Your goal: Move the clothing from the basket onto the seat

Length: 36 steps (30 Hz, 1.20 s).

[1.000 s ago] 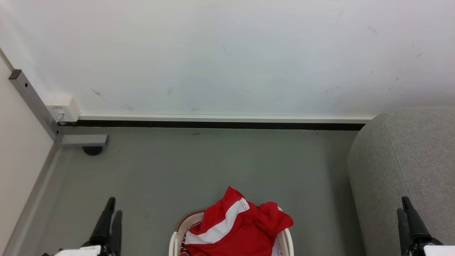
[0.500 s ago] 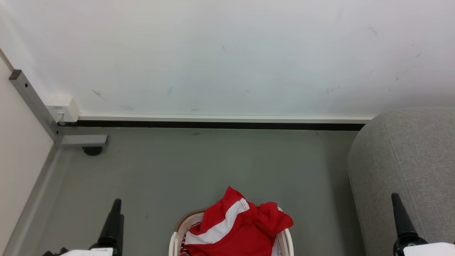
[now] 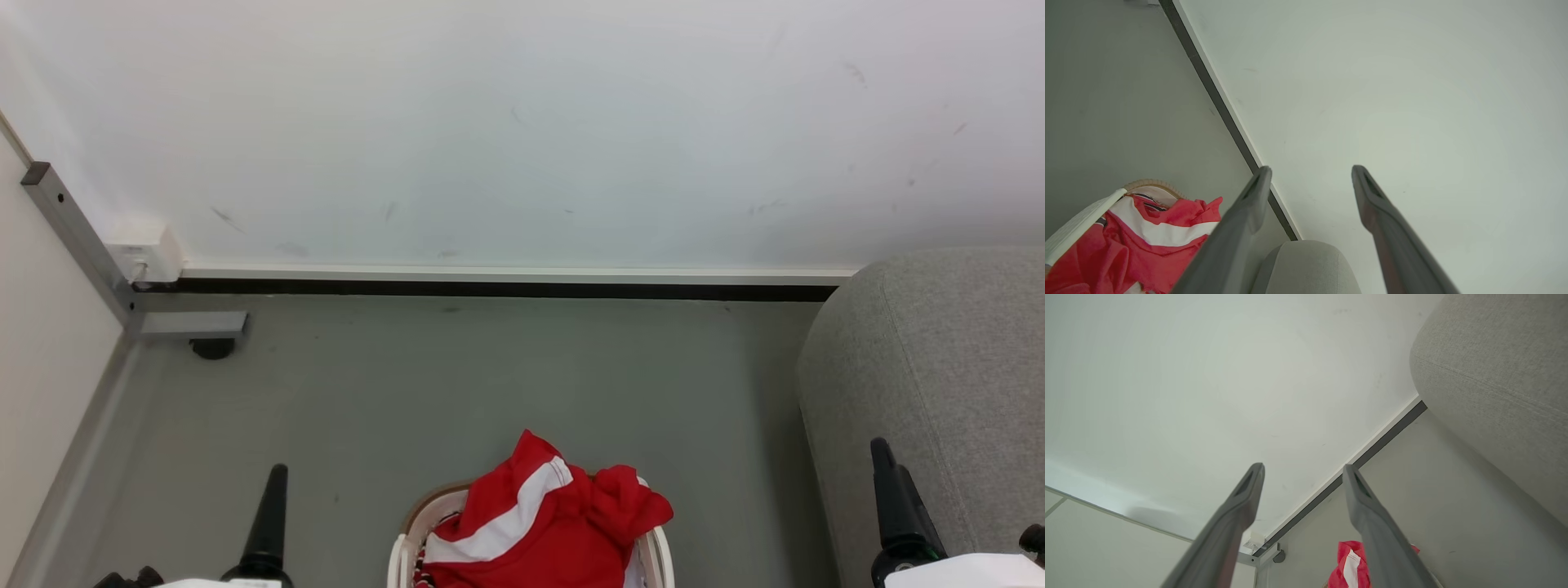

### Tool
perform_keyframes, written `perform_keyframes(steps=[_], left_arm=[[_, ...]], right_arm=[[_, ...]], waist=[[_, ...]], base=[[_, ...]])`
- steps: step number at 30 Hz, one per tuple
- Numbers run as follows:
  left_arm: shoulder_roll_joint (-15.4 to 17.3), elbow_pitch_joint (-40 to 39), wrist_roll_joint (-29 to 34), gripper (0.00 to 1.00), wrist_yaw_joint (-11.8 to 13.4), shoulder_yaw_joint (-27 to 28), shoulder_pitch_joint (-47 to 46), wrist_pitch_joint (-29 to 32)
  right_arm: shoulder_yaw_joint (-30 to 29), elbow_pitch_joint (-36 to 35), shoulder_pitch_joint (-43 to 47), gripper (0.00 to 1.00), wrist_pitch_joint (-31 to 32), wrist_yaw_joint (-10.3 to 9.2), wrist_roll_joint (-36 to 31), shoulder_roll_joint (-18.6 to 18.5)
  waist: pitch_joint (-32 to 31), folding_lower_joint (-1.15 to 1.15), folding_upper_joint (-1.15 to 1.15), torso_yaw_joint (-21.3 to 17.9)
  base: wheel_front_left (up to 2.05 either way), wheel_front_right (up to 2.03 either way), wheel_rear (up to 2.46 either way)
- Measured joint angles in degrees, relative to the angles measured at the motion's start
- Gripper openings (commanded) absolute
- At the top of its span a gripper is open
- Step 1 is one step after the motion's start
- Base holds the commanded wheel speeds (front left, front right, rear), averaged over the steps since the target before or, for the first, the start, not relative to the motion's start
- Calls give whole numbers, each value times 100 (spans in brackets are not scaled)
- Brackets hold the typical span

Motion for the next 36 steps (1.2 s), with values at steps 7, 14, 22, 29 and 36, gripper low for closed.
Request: perform_keyframes(steps=[7, 14, 22, 29, 36], left_arm=[[2, -54, 445, 100, 0, -59, 25, -111], [4, -71, 879, 100, 0, -146, 56, -288], [8, -76, 1436, 100, 0, -189, 119, -411], [12, -91, 1894, 100, 0, -211, 158, -524], [13, -93, 2329, 100, 0, -255, 218, -656]], right_arm=[[102, -32, 13, 100, -140, 0, -597, -3], [194, -65, 23, 100, -267, 0, -1129, -7], [309, -98, 76, 100, -420, 0, -1736, -9], [357, -114, 81, 100, -545, 0, -2213, -11], [348, -116, 85, 100, -661, 0, -2710, -12]], waist=[[-5, 0, 0, -12], [-9, 0, 0, -23], [-17, 0, 0, -26], [-21, 0, 0, -26], [-18, 0, 0, -31]], base=[[0, 0, 0], [0, 0, 0], [0, 0, 0], [0, 0, 0], [0, 0, 0]])
